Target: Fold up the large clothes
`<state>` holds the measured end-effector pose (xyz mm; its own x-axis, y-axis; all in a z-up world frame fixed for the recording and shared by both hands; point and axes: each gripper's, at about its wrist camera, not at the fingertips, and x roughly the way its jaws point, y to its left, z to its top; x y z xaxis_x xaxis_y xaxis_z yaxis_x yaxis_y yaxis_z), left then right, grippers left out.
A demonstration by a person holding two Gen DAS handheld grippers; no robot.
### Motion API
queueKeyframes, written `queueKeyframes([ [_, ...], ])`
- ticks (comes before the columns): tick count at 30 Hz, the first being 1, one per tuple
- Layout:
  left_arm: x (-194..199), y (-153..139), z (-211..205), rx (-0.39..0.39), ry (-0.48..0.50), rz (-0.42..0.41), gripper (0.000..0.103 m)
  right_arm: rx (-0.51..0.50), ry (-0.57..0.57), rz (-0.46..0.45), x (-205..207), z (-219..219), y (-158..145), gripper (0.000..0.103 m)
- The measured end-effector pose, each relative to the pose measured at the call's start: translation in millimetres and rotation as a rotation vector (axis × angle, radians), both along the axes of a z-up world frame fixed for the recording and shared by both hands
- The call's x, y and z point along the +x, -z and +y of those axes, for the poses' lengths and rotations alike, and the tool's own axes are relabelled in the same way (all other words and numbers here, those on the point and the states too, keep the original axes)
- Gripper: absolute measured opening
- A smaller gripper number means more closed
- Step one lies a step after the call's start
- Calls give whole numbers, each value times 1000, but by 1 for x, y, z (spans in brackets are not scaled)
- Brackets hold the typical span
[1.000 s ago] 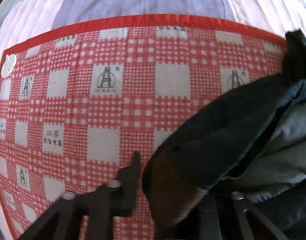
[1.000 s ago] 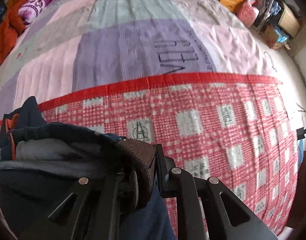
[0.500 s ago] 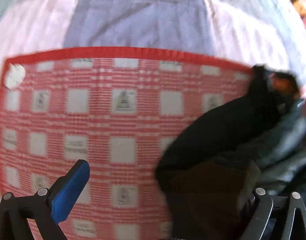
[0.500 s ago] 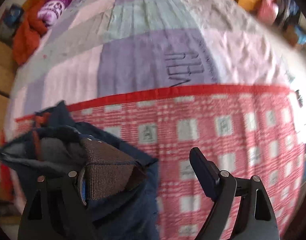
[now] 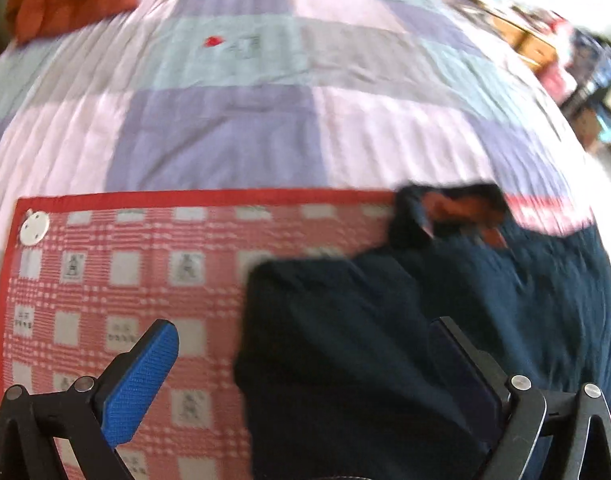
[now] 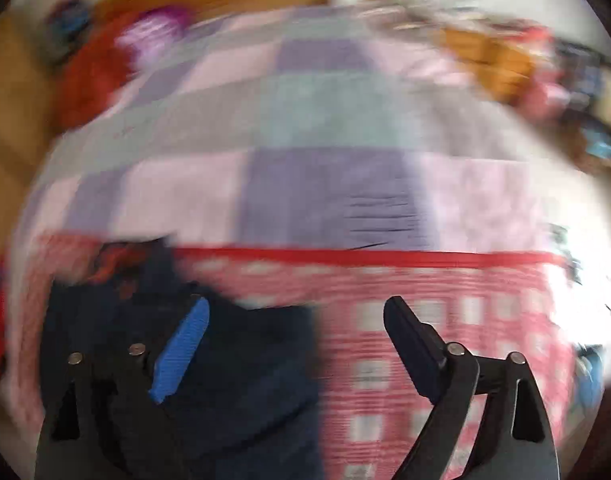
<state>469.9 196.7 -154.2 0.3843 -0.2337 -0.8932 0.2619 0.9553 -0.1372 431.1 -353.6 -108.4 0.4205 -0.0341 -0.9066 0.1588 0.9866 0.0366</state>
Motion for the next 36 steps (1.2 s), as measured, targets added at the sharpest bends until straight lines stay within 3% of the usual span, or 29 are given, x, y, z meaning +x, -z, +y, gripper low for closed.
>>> queueKeyframes([
  [2,-27,8,-25,-1,57,-19,102,-115,29,-89,-16,7,-17,92],
  [4,-59,23,-54,-54,86,4,102,1,-103,-160,-47,42,-20,92],
  [8,-113,57,-104,-171,110,80,102,30,-294,-40,-113,141,28,92],
  [12,-133,94,-138,-36,97,-24,102,-60,-337,37,-141,195,92,92],
  [14,-126,103,-137,-39,46,-100,103,-49,-299,76,-125,196,129,103],
  [15,-122,105,-137,-23,21,-133,103,-50,-281,56,-111,198,141,103],
  [19,-115,109,-137,13,-32,-181,103,-81,-268,51,-49,209,159,103],
  [24,-125,112,-140,32,-62,-201,103,-75,-276,59,-22,214,172,103],
  [27,-133,111,-141,36,-53,-200,103,-66,-247,-14,-41,194,142,103],
  [30,-130,113,-138,32,-46,-197,103,-83,-140,-101,-85,162,106,103],
  [33,-130,115,-138,34,-54,-198,103,-132,-68,-71,-131,139,99,103],
  [36,-129,117,-139,39,-63,-209,103,-99,-39,57,-144,119,126,103],
])
